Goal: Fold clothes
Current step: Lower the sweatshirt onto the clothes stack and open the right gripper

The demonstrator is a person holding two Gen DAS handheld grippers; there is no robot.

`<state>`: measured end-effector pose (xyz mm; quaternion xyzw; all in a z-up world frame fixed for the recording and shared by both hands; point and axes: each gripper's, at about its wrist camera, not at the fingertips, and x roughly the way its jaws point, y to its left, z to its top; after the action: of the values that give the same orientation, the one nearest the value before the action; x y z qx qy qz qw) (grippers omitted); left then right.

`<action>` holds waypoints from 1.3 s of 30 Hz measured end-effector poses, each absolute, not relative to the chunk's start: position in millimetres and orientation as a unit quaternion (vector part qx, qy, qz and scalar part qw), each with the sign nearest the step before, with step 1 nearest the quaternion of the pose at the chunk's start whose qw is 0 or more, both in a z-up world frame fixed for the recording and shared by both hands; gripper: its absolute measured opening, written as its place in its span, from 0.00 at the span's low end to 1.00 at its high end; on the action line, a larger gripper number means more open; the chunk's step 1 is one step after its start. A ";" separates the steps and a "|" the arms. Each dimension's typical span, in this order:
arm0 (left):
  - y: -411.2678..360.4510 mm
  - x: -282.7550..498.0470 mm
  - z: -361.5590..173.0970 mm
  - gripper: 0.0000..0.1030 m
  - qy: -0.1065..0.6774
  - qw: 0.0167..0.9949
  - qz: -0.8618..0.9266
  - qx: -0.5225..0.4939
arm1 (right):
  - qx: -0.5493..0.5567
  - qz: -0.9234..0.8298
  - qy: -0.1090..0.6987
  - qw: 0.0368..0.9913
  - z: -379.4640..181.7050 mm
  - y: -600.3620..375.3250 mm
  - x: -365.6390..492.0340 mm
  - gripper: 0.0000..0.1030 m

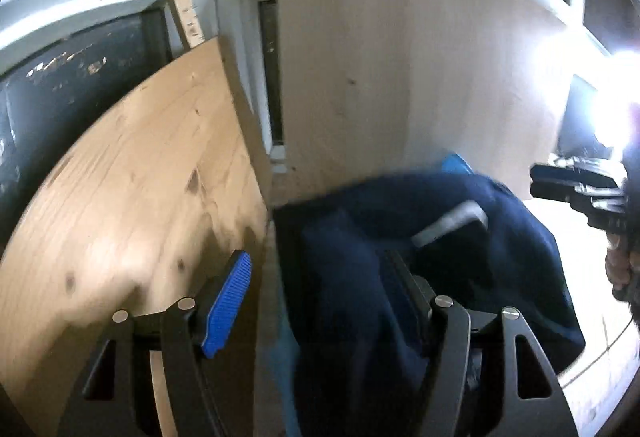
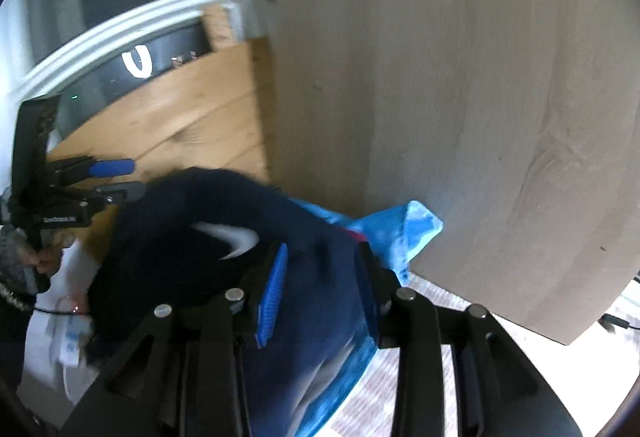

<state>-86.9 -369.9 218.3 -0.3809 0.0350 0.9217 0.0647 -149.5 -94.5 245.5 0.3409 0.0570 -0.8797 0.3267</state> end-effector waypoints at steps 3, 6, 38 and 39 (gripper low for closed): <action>-364.6 -70.5 194.9 0.63 0.052 0.062 0.911 -0.405 | 0.352 -0.869 0.081 0.339 231.7 -99.5 -136.7 0.32; -377.0 -64.4 170.2 0.65 0.058 0.018 0.894 -0.444 | 0.377 -0.860 0.141 0.314 202.2 -107.8 -139.5 0.32; -343.8 15.8 195.5 0.64 -0.002 0.037 0.922 -0.385 | 0.366 -0.872 0.038 0.325 212.9 -96.3 -41.0 0.48; -343.4 11.0 186.9 0.65 0.003 0.035 0.921 -0.388 | 0.375 -0.870 0.036 0.319 207.0 -101.2 -36.2 0.49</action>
<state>11.0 -343.4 186.9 -0.3885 0.0034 0.9208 0.0350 -36.2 -101.2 207.0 0.3746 0.0363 -0.8698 0.3192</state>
